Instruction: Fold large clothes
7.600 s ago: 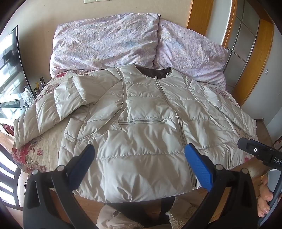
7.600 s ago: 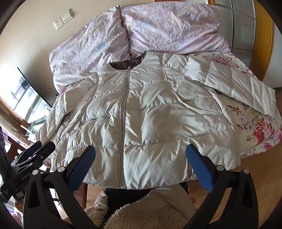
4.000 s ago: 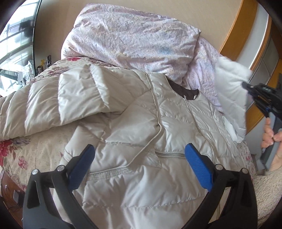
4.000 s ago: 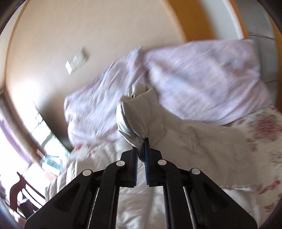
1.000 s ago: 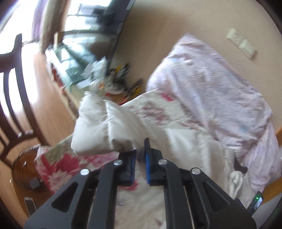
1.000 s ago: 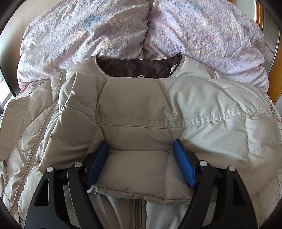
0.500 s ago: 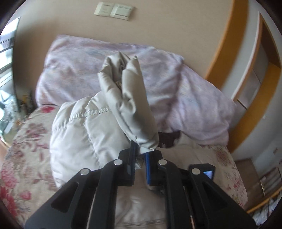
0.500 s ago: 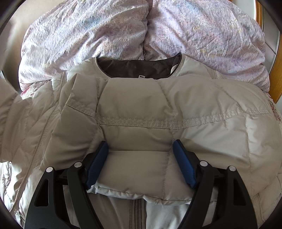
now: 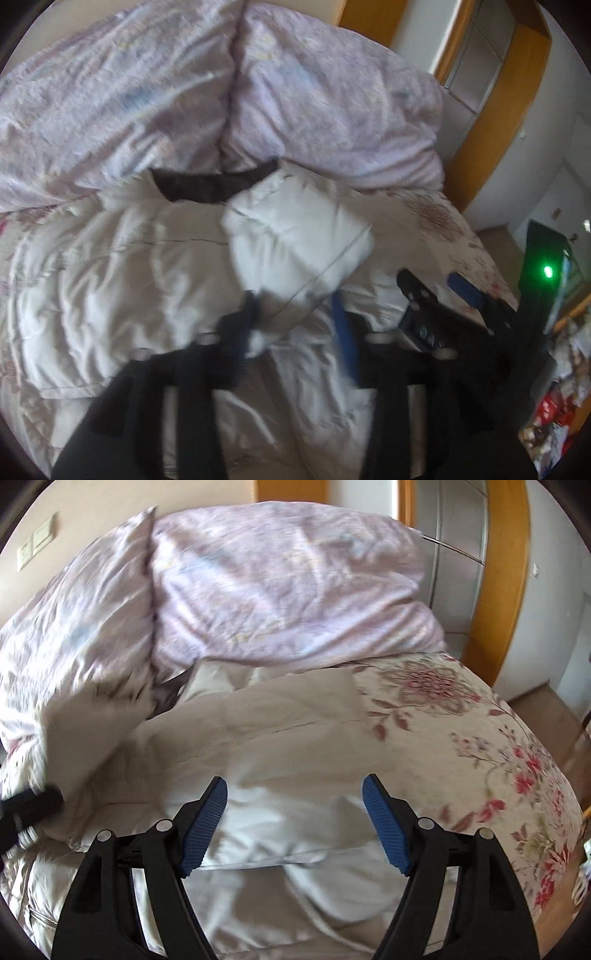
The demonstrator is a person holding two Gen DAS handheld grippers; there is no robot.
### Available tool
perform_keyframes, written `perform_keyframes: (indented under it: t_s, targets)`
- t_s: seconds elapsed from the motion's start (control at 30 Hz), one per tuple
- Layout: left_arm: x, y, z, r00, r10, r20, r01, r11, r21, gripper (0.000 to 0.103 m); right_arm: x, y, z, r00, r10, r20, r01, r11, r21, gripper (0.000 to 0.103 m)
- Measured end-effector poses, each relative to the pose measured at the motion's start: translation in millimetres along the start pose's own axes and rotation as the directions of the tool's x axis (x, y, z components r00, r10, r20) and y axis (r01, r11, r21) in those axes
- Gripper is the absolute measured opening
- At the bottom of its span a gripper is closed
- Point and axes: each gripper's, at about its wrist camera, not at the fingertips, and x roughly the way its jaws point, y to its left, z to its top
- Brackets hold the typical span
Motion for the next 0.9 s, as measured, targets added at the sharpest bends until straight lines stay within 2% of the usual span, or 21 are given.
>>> perform_keyframes:
  t_s: [0.07, 0.17, 0.27, 0.37, 0.4, 0.5, 0.6, 0.67, 0.7, 0.8, 0.9]
  targets:
    - [-16.5, -0.2, -1.4, 0.998, -0.050, 0.041, 0.050, 0.999, 0.007, 0.075, -4.4, -5.9, 4.3, 1.000, 0.023, 0.018, -0.023, 1.000, 0.006, 0.071]
    - [-52.7, 12.2, 2.5, 0.989, -0.009, 0.146, 0.007, 1.000, 0.018, 0.084, -20.7, 0.3, 8.3, 0.992, 0.116, 0.053, -0.116, 0.993, -0.006, 0.059]
    - [-75.7, 43.1, 6.3, 0.973, 0.123, 0.194, -0.124, 0.992, -0.004, 0.084, -29.4, 28.1, 13.6, 0.957, 0.285, 0.056, -0.280, 0.956, -0.081, 0.049]
    - [-80.5, 79.6, 5.2, 0.941, 0.274, 0.197, -0.268, 0.962, -0.054, 0.084, -26.3, 66.1, 10.7, 0.927, 0.376, 0.015, -0.368, 0.914, -0.171, 0.039]
    - [-79.5, 91.1, 3.8, 0.934, 0.304, 0.186, -0.296, 0.953, -0.071, 0.084, -23.8, 79.2, 8.8, 0.922, 0.388, -0.002, -0.381, 0.903, -0.197, 0.036]
    - [-74.8, 114.3, -1.4, 0.922, 0.359, 0.144, -0.347, 0.933, -0.099, 0.084, -12.3, 105.9, 5.3, 0.917, 0.397, -0.046, -0.396, 0.887, -0.239, 0.034]
    - [-72.1, 124.9, -7.5, 0.915, 0.382, 0.129, -0.371, 0.923, -0.104, 0.084, 6.0, 119.6, -2.1, 0.927, 0.363, -0.093, -0.375, 0.891, -0.256, 0.034]
    - [-69.3, 129.0, -10.1, 0.910, 0.395, 0.125, -0.385, 0.917, -0.101, 0.084, 28.7, 121.0, -8.8, 0.959, 0.252, -0.129, -0.279, 0.919, -0.280, 0.034]
    - [-68.0, 131.2, -12.0, 0.910, 0.395, 0.123, -0.385, 0.918, -0.100, 0.084, 47.9, 116.6, -13.6, 0.964, 0.202, -0.173, -0.245, 0.928, -0.282, 0.035]
    - [-65.4, 132.7, -17.3, 0.909, 0.398, 0.122, -0.389, 0.917, -0.092, 0.084, 62.0, 102.0, -16.0, 0.952, 0.225, -0.206, -0.267, 0.941, -0.209, 0.036]
    - [-65.6, 133.4, -21.7, 0.904, 0.409, 0.125, -0.402, 0.912, -0.082, 0.084, 66.3, 100.0, -16.1, 0.946, 0.235, -0.223, -0.278, 0.942, -0.186, 0.037]
